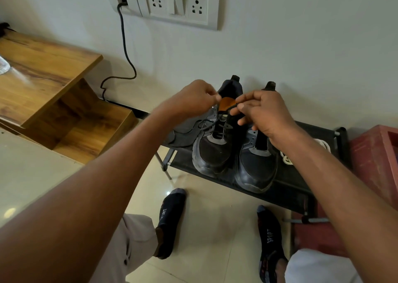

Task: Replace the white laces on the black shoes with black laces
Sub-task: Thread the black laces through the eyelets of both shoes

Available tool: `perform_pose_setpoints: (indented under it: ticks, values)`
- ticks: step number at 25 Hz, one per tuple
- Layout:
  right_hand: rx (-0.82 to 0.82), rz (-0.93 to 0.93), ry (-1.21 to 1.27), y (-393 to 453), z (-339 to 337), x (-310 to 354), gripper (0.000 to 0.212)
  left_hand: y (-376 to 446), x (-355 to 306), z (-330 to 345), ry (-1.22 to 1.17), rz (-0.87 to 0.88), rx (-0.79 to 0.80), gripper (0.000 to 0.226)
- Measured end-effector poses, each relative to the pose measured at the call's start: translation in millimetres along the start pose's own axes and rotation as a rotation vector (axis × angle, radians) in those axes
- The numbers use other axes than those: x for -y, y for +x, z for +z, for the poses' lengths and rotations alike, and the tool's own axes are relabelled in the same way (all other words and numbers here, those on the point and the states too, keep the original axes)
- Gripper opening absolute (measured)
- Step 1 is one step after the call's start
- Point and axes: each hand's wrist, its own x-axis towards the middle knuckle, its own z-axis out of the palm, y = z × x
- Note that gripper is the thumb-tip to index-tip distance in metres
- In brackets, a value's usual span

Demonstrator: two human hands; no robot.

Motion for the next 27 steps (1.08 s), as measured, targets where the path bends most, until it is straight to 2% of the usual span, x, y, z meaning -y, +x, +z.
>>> perform_pose_setpoints:
  ticks: [1, 2, 4, 7, 11, 15, 20, 24, 27]
  values:
    - [-0.024, -0.011, 0.002, -0.3, 1.5, 0.3, 0.002, -0.7, -5.8, 0.9, -0.128, 0.014, 0.076, 0.024]
    - [-0.059, -0.022, 0.0, 1.1, 2.2, -1.6, 0.005, -1.4, -8.9, 2.1, -0.218, 0.029, 0.146, 0.024]
    - [-0.093, -0.011, -0.006, 2.9, 2.5, -4.5, 0.007, -4.2, -9.7, 4.1, -0.241, 0.07, 0.188, 0.024]
    - [-0.052, 0.055, 0.054, 5.2, 7.4, -6.1, 0.011, -1.9, -3.8, 6.2, -0.147, 0.05, 0.135, 0.025]
    - [-0.102, 0.019, -0.007, 8.6, 12.0, -11.8, 0.016, -1.4, 5.9, 2.5, -0.046, 0.003, 0.136, 0.02]
    - [-0.045, -0.019, -0.033, 7.2, 17.2, -14.2, 0.023, 0.3, 3.8, 6.8, -0.147, 0.027, 0.11, 0.018]
    - [-0.098, -0.117, -0.05, 9.0, 17.6, -10.1, 0.005, 7.6, -4.0, 14.2, -0.358, -0.032, 0.164, 0.014]
    - [-0.144, -0.141, -0.161, 15.6, 20.5, -15.8, 0.011, 8.5, -1.6, 17.8, -0.28, -0.063, 0.099, 0.009]
    - [-0.116, -0.212, -0.39, 14.4, 21.9, -15.5, 0.028, 5.6, 4.4, 20.1, -0.185, -0.011, 0.039, 0.007]
